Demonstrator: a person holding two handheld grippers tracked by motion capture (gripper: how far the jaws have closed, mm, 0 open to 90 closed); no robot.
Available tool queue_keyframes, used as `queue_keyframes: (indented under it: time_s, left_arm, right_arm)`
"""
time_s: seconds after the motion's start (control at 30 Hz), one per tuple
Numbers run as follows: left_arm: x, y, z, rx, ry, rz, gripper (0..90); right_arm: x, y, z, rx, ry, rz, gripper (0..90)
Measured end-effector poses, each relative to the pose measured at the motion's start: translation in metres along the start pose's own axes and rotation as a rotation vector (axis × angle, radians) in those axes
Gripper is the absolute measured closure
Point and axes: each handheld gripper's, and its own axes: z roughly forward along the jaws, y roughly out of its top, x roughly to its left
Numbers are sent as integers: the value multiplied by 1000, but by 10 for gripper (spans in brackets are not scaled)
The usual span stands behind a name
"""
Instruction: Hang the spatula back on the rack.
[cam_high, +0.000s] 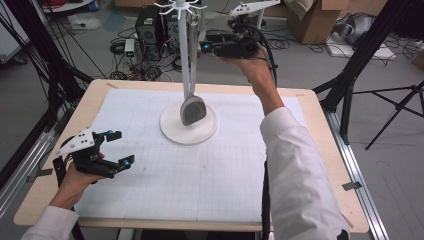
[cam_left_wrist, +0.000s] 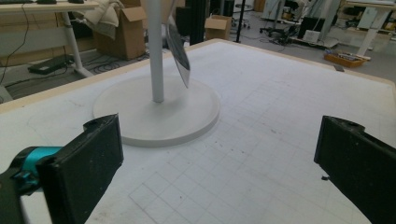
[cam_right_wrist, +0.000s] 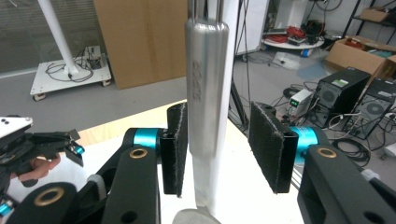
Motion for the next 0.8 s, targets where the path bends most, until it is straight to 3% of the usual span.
queue_keyframes:
  time_s: [0.17, 0.37, 0.5, 0.8]
  left_arm:
    - [0, 0, -2, -3, 4, 2, 17]
    - [2, 0, -3, -6, 13, -3, 17]
    - [2, -1, -3, -7, 2, -2, 18]
    - [-2, 0, -1, -6, -2, 8, 17]
  right_arm:
    - [0, -13, -16, -9, -3, -1, 530]
    - [0, -36, -34, -27, 25, 21, 461]
    - [5, -54, -46, -36, 41, 8, 402]
    - [23, -120, -77, -19, 16, 36, 264]
